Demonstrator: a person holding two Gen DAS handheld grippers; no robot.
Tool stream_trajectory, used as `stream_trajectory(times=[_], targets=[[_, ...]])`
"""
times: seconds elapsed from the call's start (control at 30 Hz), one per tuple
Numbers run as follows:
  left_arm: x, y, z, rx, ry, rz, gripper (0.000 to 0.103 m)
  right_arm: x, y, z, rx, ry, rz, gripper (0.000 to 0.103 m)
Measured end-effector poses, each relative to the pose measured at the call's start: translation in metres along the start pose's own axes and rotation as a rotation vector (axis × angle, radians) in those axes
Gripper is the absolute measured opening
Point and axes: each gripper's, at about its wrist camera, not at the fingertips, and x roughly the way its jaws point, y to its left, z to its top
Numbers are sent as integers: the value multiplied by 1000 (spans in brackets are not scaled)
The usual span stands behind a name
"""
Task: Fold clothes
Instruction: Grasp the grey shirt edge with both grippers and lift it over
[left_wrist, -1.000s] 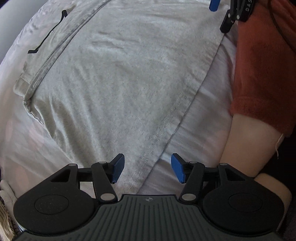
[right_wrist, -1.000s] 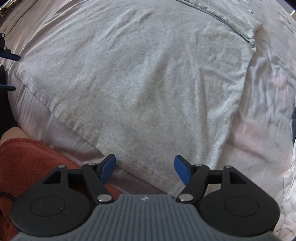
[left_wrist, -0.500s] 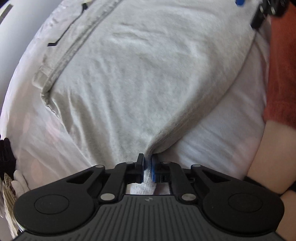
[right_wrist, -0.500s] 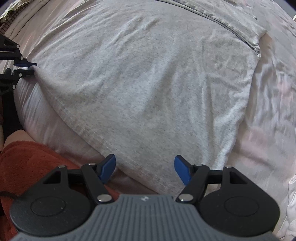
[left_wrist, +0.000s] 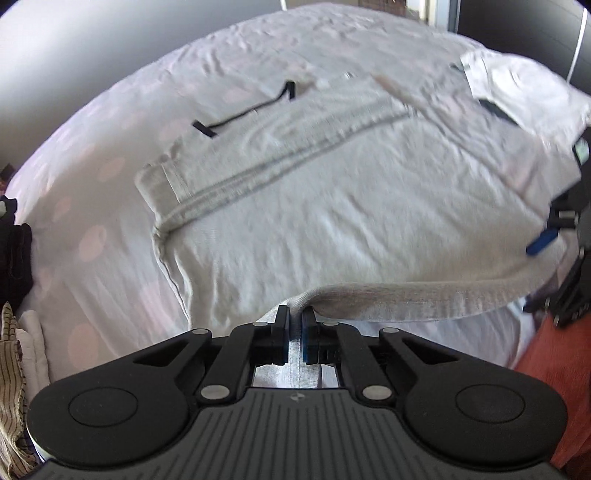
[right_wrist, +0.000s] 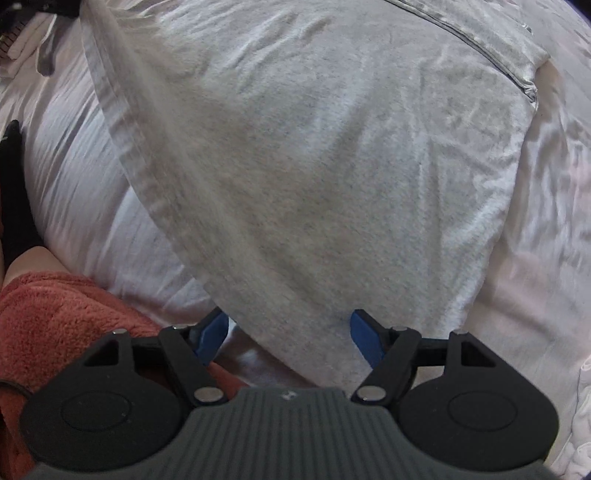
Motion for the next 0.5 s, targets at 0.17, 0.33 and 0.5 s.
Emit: stream_trajectory(times=[0.17, 0.33, 0.5], targets=[[-8, 4, 11, -14, -30, 9, 7, 3, 6, -1, -29, 9, -112, 74], [-13, 9, 6, -14, -30, 18, 7, -3, -4, -11, -18, -7, -189, 48], [-10, 11, -5, -3, -18, 28, 7, -18, -17, -28, 30, -109, -251, 13]])
